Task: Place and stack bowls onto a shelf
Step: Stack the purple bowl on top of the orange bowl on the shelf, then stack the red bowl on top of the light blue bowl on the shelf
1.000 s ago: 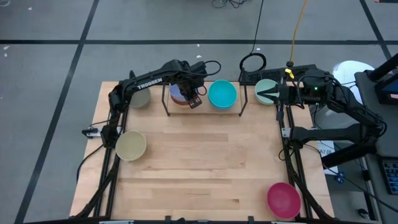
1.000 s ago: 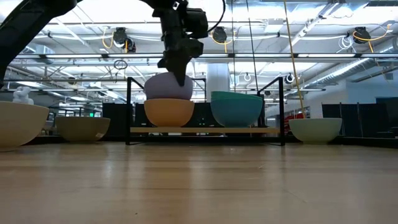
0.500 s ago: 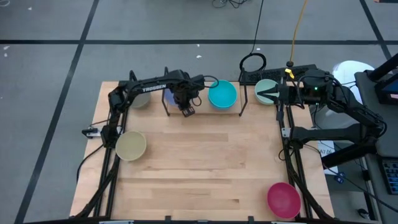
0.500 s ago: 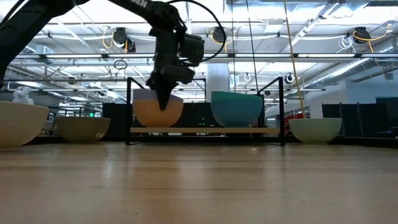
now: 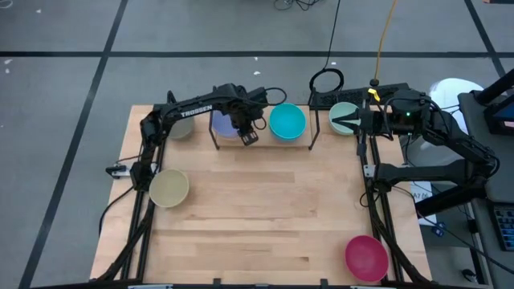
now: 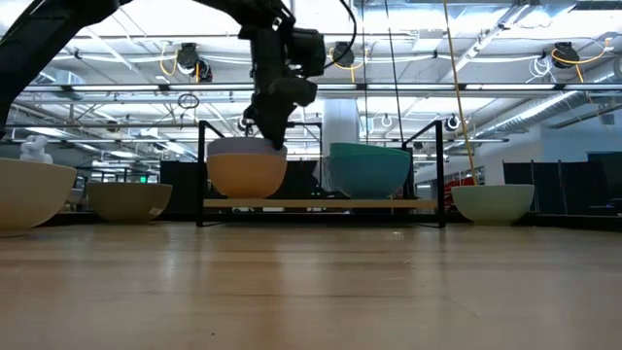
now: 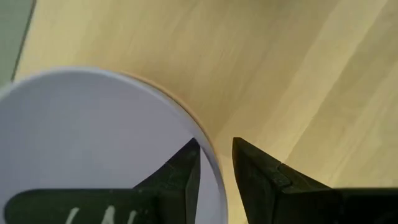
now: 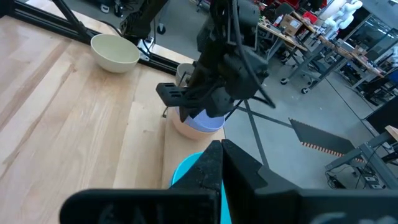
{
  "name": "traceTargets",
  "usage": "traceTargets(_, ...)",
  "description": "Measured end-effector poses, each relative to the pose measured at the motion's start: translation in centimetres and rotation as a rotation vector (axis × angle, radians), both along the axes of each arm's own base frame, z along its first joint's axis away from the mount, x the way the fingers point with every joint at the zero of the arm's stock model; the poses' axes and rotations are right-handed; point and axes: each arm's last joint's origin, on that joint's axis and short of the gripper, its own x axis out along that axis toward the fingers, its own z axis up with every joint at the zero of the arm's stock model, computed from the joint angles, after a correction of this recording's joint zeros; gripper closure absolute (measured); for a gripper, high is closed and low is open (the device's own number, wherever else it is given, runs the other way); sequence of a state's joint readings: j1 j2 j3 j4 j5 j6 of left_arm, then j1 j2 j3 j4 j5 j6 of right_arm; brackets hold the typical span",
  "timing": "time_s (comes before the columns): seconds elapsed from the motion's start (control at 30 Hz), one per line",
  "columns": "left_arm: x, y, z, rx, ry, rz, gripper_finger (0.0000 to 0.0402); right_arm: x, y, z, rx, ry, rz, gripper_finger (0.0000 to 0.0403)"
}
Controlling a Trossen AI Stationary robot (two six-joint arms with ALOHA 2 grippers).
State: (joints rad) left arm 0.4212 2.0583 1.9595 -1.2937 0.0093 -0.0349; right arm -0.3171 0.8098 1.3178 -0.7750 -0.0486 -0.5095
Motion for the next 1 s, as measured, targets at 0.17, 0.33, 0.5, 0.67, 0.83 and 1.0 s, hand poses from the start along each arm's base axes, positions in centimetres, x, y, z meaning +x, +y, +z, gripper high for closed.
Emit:
traceTargets(0.17, 0.4, -0.8, 1.2, 0.01, -0.022, -0.028, 0.0302, 0.0, 0.0, 0.0, 0.0, 0.0, 0.0, 0.0403)
traceTargets(0.33, 0.3, -1.1, 1.6, 0.018, -0.008, -0.041, 0.0302, 0.0, 0.0, 0.0, 0.0, 0.0, 0.0, 0.0403)
traceTargets(0.5, 0.3, -1.1, 1.5, 0.049, 0.013, -0.067, 0.0302, 0.0, 0.0, 0.0, 0.0, 0.0, 0.0, 0.0403)
traceTargets(0.67, -0.1, -1.0, 2.0, 0.082, 0.033, -0.104, 0.0302, 0.0, 0.0, 0.0, 0.02, -0.006, -0.007, 0.0403)
traceTargets(0.83, -1.3, -1.4, 4.1, 0.149, 0.008, -0.109, 0.0302, 0.1, 0.0, 0.1, 0.019, -0.02, -0.009, 0.0403)
traceTargets(1.0, -3.0, -2.2, 7.2, 0.183, -0.082, -0.077, 0.0302, 0.2, -0.1, 0.6, 0.031, -0.072, -0.015, 0.0403)
